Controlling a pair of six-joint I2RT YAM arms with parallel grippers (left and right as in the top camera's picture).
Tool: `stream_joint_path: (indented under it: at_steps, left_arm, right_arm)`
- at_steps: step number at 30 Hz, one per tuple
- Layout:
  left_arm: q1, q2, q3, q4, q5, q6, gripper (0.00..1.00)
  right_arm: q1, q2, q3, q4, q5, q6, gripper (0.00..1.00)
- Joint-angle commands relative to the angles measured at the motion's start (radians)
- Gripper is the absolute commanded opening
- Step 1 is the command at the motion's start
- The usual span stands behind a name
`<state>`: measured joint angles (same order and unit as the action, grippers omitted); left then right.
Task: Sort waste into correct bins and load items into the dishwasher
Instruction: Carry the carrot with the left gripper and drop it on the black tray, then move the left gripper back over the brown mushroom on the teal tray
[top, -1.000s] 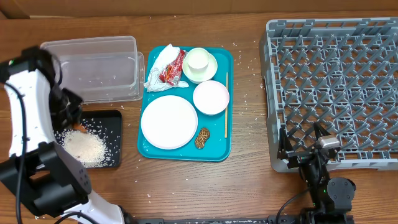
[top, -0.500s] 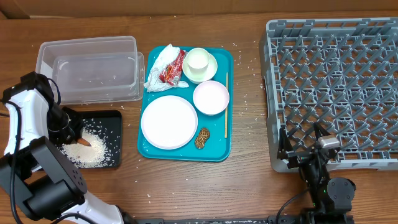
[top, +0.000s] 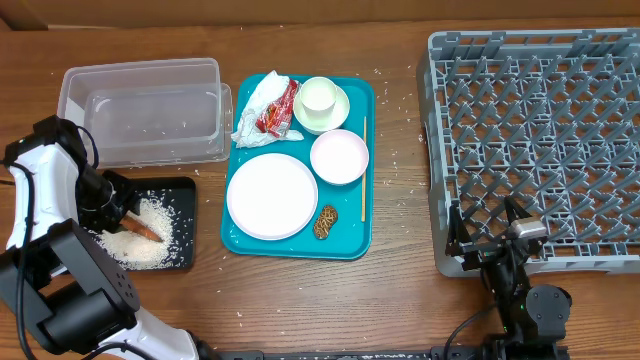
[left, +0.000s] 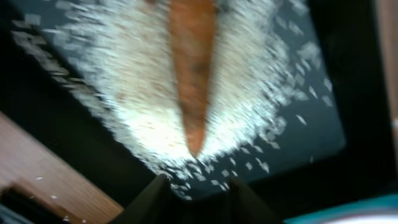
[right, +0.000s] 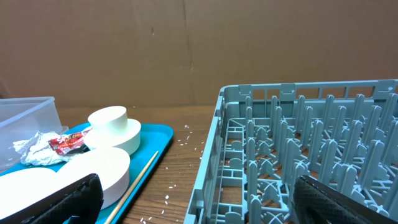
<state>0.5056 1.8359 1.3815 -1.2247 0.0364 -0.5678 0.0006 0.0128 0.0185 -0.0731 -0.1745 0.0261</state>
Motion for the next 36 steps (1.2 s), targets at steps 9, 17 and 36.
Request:
stream_joint_path:
  at_steps: [9,17,36]
  left_arm:
    - [-0.163,-0.266,0.017,-0.027,0.357,0.271,0.33]
    - [-0.666,-0.343,0.006,0.019,0.315,0.256,0.54]
    - [-1.192,0.038,-0.021,0.229,-0.022,0.153,0.59]
  right_arm:
    - [-0.003,-0.01,-0.01,0.004,0.009,0.003,1.0]
    - [-0.003,-0.01,-0.01,0.004,0.009,0.003,1.0]
    - [-0.003,-0.01,-0.01,0.004,0.009,0.003,1.0]
